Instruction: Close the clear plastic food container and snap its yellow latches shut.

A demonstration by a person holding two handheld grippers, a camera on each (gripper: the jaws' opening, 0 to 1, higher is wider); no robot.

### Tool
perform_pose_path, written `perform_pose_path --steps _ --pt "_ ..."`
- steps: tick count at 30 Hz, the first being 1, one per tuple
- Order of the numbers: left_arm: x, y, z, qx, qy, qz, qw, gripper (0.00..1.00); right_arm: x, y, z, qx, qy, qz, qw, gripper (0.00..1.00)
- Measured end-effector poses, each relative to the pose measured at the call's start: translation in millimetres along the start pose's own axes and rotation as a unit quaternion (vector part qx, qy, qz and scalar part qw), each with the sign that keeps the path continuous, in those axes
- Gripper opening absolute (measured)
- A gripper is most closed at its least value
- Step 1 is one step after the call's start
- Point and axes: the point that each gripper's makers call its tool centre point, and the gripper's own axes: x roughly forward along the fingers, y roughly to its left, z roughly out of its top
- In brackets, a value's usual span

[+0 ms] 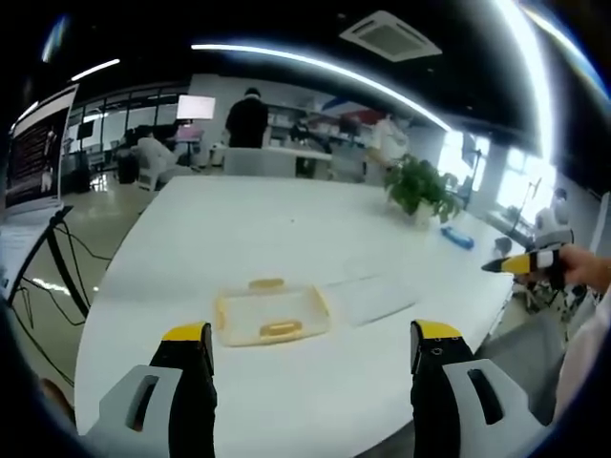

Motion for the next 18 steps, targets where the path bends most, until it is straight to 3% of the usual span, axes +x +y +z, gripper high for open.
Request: perform_pose_path --steps 6,18 --pt "8 3.5 1.2 0.003 0.003 -0.002 1.0 0.84 8 -2 5.2 0.001 -0.003 -0.002 1.0 0.65" --pt "32 14.3 16.3 0.01 0.0 0.0 1.0 0.82 29 -15 33.2 -0.003 -0.018 -0.005 0.9998 0.65"
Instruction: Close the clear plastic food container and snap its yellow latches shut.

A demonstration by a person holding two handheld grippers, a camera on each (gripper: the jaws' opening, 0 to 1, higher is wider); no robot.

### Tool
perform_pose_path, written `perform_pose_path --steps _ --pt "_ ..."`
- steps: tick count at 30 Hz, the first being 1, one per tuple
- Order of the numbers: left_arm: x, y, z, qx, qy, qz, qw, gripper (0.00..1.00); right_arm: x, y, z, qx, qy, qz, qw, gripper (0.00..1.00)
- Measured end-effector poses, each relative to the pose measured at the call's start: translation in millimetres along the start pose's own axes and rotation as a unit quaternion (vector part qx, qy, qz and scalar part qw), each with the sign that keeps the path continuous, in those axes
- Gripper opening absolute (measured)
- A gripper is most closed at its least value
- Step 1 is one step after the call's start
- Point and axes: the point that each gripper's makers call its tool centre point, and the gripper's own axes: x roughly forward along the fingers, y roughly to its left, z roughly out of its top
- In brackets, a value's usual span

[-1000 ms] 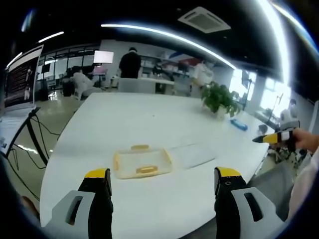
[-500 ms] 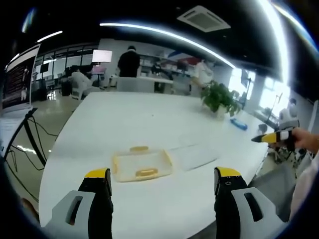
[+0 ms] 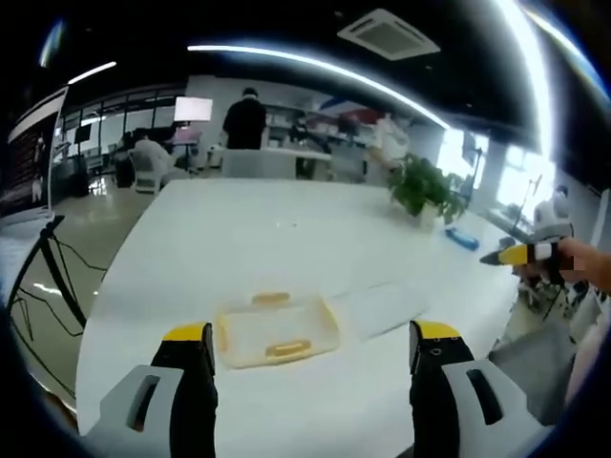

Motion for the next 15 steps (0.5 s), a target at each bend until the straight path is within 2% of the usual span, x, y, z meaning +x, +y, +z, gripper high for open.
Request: perform_pose_path --steps 6,15 --pt "13 4.1 8.7 0.0 -0.005 0.002 1.0 0.82 12 -5 4.6 -0.002 0.004 0.002 1.0 0.65" --pt "31 12.5 10.6 -0.008 0.0 0.005 1.0 0.82 34 -10 13.1 0.001 0.01 0.006 0.9999 0.65"
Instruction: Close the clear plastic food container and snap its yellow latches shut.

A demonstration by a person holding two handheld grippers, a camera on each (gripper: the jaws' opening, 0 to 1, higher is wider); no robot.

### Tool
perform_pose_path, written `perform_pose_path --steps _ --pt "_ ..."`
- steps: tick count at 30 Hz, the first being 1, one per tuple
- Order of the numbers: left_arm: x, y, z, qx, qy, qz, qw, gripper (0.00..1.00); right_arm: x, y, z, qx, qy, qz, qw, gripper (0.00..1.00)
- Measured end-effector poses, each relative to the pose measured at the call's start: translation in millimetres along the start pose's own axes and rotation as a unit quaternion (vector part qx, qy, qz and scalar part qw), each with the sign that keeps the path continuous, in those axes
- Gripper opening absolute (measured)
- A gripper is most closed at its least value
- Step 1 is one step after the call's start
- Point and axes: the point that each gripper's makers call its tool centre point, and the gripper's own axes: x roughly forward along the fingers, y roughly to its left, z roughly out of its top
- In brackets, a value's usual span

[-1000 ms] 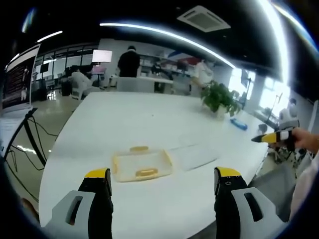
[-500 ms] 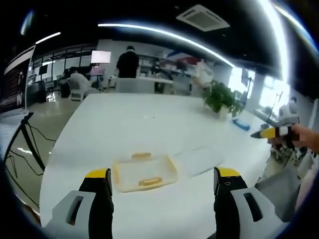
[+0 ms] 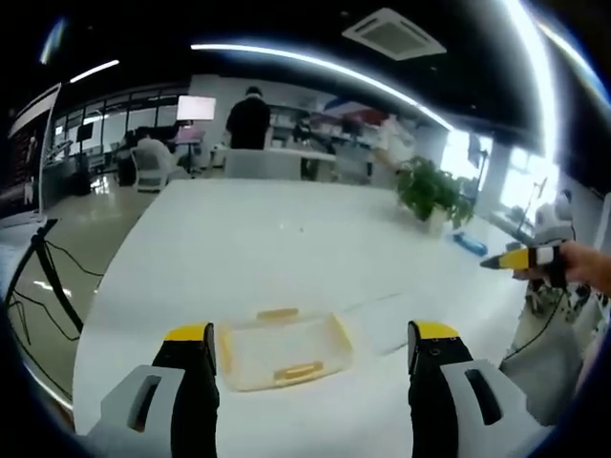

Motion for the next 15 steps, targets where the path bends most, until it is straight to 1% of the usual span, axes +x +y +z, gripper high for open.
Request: perform_pose_path --steps 8,10,13,15 --pt "14 9.3 -0.4 -0.007 0.005 0.003 1.0 0.81 14 -5 11.7 -0.005 0.0 0.0 1.0 0.63" --pt "18 9.2 -1.5 -0.009 0.008 0.001 0.9999 0.81 17 -8 13.7 -0.004 0.0 -0.001 1.0 0.63" --pt "23 8.6 -0.7 -0.009 0.009 -0.002 0.9999 0.81 21 -13 13.0 -0.003 0.003 -0.003 1.0 0.63" --pt "26 8.2 2.7 -0.012 0.003 -0.004 0.9999 0.81 23 -15 11.2 -0.002 0.006 -0.004 1.0 0.63"
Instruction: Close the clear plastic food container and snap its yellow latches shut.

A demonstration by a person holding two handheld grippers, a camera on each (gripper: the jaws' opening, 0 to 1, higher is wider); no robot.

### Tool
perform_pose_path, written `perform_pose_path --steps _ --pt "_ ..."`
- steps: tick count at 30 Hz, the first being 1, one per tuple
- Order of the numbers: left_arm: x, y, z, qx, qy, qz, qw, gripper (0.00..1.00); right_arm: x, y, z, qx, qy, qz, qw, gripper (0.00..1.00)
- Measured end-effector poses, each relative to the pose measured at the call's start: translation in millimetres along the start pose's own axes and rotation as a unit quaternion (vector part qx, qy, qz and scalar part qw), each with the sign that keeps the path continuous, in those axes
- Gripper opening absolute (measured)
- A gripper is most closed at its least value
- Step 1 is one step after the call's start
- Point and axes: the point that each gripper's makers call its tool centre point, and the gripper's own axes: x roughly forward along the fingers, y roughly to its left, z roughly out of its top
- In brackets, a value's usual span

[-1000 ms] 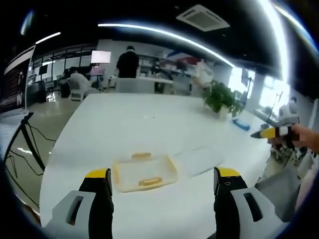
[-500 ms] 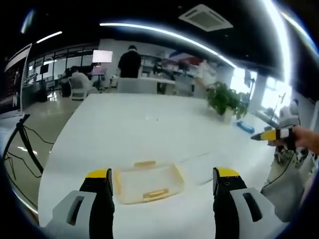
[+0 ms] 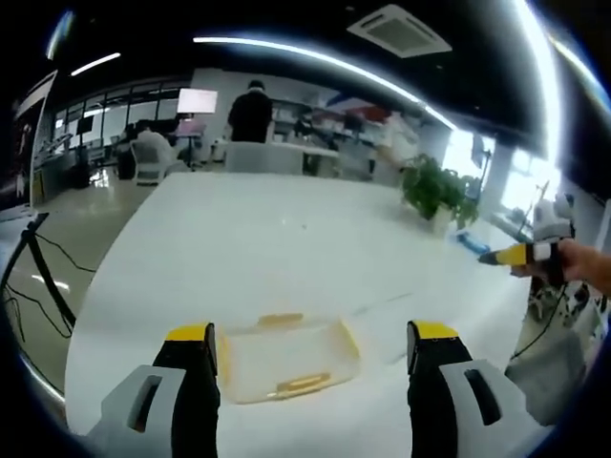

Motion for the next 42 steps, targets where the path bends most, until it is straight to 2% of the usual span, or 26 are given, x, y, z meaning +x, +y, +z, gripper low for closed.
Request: perform_pose_path --steps 6,16,24,42 --pt "7 4.4 6.2 -0.001 -0.005 -0.001 1.0 0.81 7 2 -0.4 0.003 0.002 0.003 1.0 0.63" --pt "10 7.8 0.5 0.001 0.006 0.001 1.0 0.8 16 5 -0.9 -0.002 0.003 0.004 1.0 0.63" --pt "13 12.7 4.0 0.002 0.003 0.002 1.0 0.8 22 8 -4.5 -0.01 0.012 0.009 0.9998 0.63" --pt "12 24.7 -6.5 -0.005 0.014 0.009 0.9998 0.79 48 34 -9.3 -0.013 0.023 0.033 0.9991 0.63"
